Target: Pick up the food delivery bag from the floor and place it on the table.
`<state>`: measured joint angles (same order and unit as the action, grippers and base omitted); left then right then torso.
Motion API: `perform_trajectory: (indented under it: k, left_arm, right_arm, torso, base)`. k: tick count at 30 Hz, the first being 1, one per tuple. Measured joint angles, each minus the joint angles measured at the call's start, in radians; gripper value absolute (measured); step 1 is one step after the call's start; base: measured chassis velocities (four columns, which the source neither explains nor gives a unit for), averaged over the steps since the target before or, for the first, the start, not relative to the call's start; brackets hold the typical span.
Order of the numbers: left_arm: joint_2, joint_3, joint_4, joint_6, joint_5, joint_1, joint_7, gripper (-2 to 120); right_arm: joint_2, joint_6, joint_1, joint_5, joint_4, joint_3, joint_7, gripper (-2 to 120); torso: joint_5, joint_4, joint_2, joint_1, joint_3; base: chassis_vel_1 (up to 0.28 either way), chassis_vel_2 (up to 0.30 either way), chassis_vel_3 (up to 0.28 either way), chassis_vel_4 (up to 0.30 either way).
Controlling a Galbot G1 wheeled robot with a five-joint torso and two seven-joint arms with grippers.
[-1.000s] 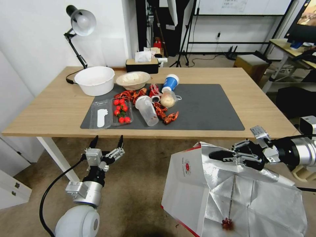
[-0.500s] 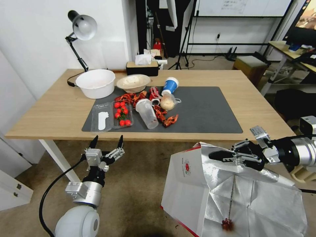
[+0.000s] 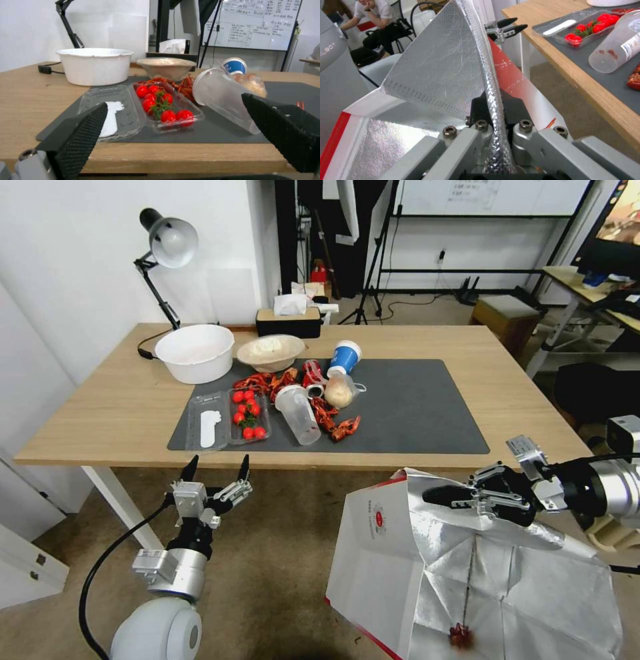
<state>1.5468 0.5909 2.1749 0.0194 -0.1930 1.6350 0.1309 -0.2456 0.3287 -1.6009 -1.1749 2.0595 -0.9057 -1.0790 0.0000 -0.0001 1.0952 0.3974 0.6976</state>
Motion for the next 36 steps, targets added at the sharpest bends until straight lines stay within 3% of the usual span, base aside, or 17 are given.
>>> perform_trajectory:
  k: [13,20,24,36]
  left_arm:
    - [-0.002,0.002,0.001,0.0,0.001,-0.002,0.001,100]
    - [-0.001,0.004,0.006,0.001,0.002,0.003,0.001,100]
    - [0.001,0.005,0.005,0.006,0.003,0.007,0.001,100]
    - [0.0,0.003,0.002,0.011,0.005,0.007,0.004,100]
  right_arm:
    - [0.0,0.0,-0.003,-0.014,0.01,-0.006,0.009,0]
    - [0.017,0.016,0.005,-0.11,0.033,-0.047,0.008,0]
    - [0.033,0.029,0.072,-0.226,0.039,-0.086,0.036,0]
    - [0.036,-0.002,0.187,-0.35,0.003,-0.136,0.2,0]
  torso:
    - [0.0,0.0,-0.006,-0.002,-0.003]
    - [0.0,0.0,-0.009,-0.004,-0.005]
    - [0.0,0.0,-0.01,-0.005,-0.006]
    - [0.0,0.0,-0.012,-0.005,-0.007]
  base:
    - [0.0,0.0,0.0,0.0]
    - [0.0,0.0,0.0,0.0]
    - [0.0,0.0,0.0,0.0]
    - [0.0,0.0,0.0,0.0]
